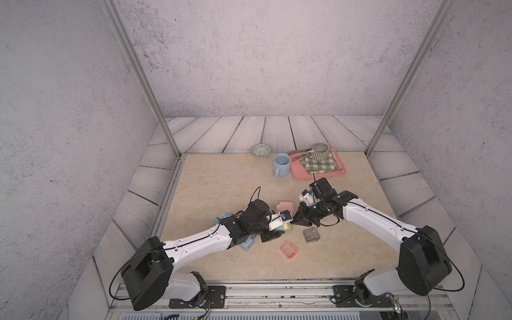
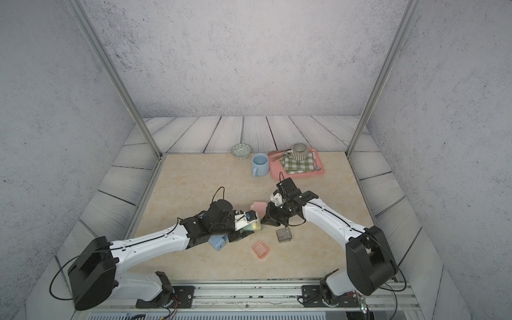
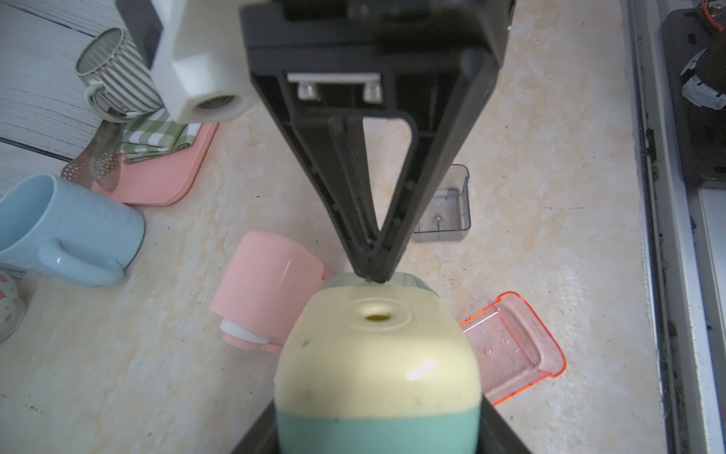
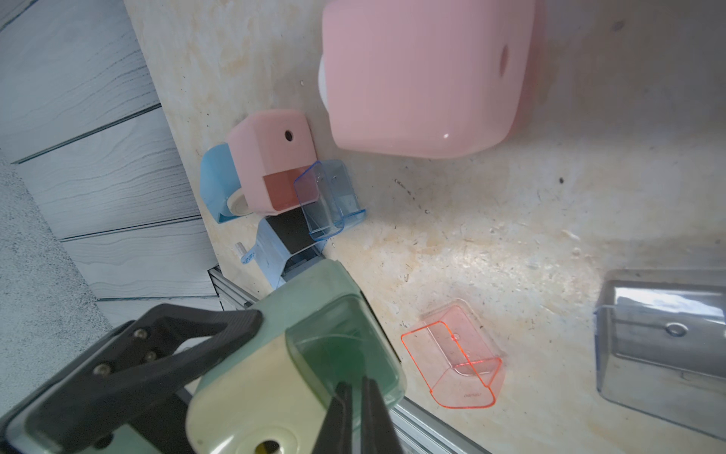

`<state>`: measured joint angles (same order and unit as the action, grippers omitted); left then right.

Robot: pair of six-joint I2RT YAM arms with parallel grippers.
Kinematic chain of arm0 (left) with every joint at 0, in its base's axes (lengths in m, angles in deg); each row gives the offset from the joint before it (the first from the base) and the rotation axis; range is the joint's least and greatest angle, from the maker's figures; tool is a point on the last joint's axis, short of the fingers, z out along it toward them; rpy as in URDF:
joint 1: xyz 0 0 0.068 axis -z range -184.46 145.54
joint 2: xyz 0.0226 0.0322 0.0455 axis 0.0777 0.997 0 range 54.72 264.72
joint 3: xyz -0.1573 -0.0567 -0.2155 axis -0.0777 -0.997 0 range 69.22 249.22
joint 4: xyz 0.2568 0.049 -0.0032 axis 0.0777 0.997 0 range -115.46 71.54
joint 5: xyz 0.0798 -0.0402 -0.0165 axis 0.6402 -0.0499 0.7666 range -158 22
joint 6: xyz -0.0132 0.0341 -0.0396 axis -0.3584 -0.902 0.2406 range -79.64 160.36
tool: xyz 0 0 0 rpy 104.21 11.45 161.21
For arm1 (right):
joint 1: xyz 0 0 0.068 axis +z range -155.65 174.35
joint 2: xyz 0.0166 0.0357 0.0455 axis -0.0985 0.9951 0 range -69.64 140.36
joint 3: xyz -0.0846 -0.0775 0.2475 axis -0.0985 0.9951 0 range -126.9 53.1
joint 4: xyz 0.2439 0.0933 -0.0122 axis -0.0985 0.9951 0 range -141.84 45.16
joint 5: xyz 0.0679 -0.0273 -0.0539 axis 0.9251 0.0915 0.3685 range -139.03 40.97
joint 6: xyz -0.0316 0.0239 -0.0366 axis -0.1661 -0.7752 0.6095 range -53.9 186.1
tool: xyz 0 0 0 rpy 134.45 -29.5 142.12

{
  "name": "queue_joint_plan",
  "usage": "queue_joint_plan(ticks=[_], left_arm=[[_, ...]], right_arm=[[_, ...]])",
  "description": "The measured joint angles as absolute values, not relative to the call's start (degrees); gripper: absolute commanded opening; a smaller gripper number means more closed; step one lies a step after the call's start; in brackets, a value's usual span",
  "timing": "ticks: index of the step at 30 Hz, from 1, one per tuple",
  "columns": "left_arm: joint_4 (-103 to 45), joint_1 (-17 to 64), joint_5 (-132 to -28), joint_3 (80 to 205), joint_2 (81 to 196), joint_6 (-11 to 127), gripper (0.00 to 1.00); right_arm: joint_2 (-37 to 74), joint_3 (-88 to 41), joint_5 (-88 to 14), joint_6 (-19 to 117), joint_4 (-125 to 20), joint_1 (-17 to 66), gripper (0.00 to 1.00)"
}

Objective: Put the tray back into the pencil sharpener
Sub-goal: Close the container of the pencil sharpener, then place the pencil sharpener at the center of the board.

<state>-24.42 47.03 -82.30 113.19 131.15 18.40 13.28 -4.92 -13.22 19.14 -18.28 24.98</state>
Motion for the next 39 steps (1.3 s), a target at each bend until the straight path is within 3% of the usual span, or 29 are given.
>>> queue_joint_plan(ticks=[10, 15, 20, 25, 39], left_arm=[[-21.1, 45.5, -81.8, 114.9, 130.4, 17.8, 0.09], [-8.3, 37.6, -85.6, 119.8, 125.2, 9.5, 0.09], [3.6, 27.1, -91.8, 127.3, 125.0, -1.0, 0.09], [10.3, 22.7, -95.0, 135.6, 133.6, -8.6, 0.09], [13.9, 21.9, -95.9, 155.2, 159.5, -16.4, 0.1]], right_arm=[[8.8, -5.7, -19.4, 19.8, -15.2, 23.2, 0.23], [0.4, -6.1, -25.1, 21.3, -12.3, 18.5, 0.24], [0.0, -6.4, -27.0, 22.9, -10.3, 17.4, 0.24], [1.2, -6.4, -27.1, 23.7, -9.8, 17.1, 0.23], [4.4, -10.4, -26.6, 28.9, -6.2, 13.1, 0.24]])
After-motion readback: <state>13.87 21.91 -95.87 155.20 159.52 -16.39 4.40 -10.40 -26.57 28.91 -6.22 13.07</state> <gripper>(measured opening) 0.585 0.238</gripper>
